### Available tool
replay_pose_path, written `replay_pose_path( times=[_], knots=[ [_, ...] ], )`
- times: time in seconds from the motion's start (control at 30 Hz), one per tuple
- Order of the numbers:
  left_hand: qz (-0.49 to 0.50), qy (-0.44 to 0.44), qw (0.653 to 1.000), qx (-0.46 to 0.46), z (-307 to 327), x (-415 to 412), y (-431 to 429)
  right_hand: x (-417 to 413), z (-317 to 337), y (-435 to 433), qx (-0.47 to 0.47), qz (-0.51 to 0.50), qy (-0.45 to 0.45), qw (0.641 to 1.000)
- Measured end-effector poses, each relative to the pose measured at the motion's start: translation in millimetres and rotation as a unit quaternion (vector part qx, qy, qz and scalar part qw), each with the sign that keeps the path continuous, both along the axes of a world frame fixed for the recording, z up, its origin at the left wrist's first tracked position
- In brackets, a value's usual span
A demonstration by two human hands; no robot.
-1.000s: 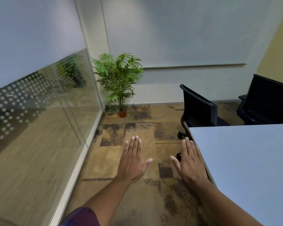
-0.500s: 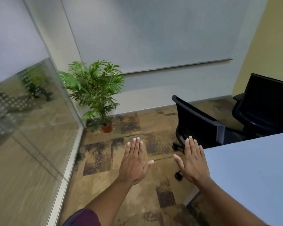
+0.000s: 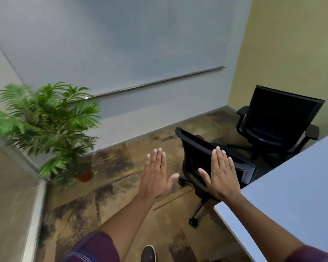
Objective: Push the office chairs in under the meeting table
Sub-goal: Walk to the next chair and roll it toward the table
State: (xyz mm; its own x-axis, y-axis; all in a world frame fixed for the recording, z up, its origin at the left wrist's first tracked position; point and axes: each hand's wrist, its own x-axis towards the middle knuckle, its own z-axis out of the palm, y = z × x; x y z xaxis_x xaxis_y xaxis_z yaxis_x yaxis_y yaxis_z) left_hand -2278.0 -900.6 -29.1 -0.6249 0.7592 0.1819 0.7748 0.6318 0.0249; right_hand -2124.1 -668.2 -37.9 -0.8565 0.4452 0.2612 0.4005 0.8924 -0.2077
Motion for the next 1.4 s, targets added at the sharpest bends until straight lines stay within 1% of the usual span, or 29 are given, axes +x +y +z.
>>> replay_pose_path(
  times=[0.2,0.3,0.4,0.5,0.63,0.73,0.9,0.97,1.07,1.2,1.33,1.4],
  knots=[
    [-0.096,-0.003,0.995,-0.002,-2.0,-88.8,74.3,-45.4,-3.8,41.8,-0.002,-0.11,-0.022,0.994],
    [-0.161,0.015,0.987,0.009,0.0,-125.1,113.2,-56.5,-7.6,58.8,0.001,-0.16,-0.04,0.986],
    [-0.217,0.01,0.976,-0.011,2.2,-154.0,150.7,-61.5,-7.8,74.3,-0.018,-0.202,-0.053,0.978],
    [-0.256,0.017,0.966,-0.031,-3.6,-171.7,179.7,-58.9,-12.0,81.4,-0.037,-0.233,-0.094,0.967],
    [-0.285,-0.002,0.958,-0.042,-14.7,-188.0,202.6,-53.8,-18.4,80.8,-0.033,-0.245,-0.156,0.956],
    [-0.294,-0.019,0.955,-0.041,-22.4,-199.2,215.5,-54.4,-16.2,80.6,-0.027,-0.249,-0.172,0.953],
    [-0.312,-0.047,0.945,-0.081,-26.3,-209.2,240.3,-55.9,-1.1,86.8,-0.08,-0.235,-0.215,0.945],
    [-0.319,-0.049,0.943,-0.081,-28.1,-211.6,245.6,-53.7,4.2,94.0,-0.092,-0.226,-0.226,0.943],
    [-0.319,-0.048,0.944,-0.073,-29.2,-216.2,251.4,-49.3,5.4,107.5,-0.086,-0.214,-0.222,0.947],
    [-0.314,-0.026,0.947,-0.059,-24.7,-212.5,257.5,-49.1,-0.5,118.0,-0.054,-0.228,-0.181,0.955],
    [-0.328,-0.017,0.943,-0.058,-16.9,-215.5,265.8,-52.8,-9.2,120.1,-0.04,-0.25,-0.137,0.958],
    [-0.338,-0.017,0.939,-0.067,-13.9,-218.7,268.4,-55.5,-10.4,116.6,-0.035,-0.256,-0.13,0.957]
  ],
)
